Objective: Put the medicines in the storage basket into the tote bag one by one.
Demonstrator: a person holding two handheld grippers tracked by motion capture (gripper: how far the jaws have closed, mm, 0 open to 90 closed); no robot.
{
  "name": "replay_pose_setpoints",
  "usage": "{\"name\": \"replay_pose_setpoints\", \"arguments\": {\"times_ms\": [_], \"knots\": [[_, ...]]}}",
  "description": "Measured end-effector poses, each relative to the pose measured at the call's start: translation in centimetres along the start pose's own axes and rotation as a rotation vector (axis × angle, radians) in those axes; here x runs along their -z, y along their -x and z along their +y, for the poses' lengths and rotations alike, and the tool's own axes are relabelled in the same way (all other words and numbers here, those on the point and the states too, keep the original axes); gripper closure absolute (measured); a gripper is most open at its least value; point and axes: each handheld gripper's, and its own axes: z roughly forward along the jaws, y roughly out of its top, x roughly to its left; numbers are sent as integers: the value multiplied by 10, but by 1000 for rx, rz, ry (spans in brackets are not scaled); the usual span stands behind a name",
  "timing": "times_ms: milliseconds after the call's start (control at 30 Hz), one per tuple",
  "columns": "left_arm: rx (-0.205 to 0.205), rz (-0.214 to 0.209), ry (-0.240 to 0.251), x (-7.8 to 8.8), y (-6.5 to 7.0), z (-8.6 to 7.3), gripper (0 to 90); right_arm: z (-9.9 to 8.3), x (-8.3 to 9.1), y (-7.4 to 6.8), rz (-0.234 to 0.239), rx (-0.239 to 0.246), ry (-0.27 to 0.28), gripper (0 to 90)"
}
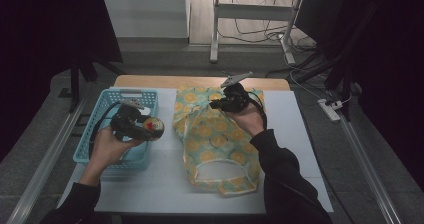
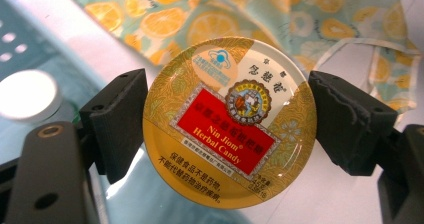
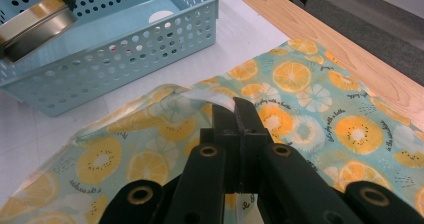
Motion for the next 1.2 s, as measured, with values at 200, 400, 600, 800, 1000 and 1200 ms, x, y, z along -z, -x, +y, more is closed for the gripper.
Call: {"name": "replay_pose_setpoints", "arguments": {"times_ms": [200,400,600,800,1000,1200], "knots": [[-41,-38,1,-10,15,14,206,1,-2,2,3,-3,-1,900],[-91,-79,-2,-23,31,31,206,1,-4,3,3,-7,-4,900],[-128,-116,-8,-39,45,46,206,1,-3,6,0,-7,0,900],[-163,-145,-20,-57,59,62,206,2,-3,9,-2,-15,10,900],[-182,-171,-43,-82,68,74,205,1,-5,12,-2,-21,9,900],[-188,-172,-58,-107,70,81,205,2,-6,13,-4,-24,10,900]]}}
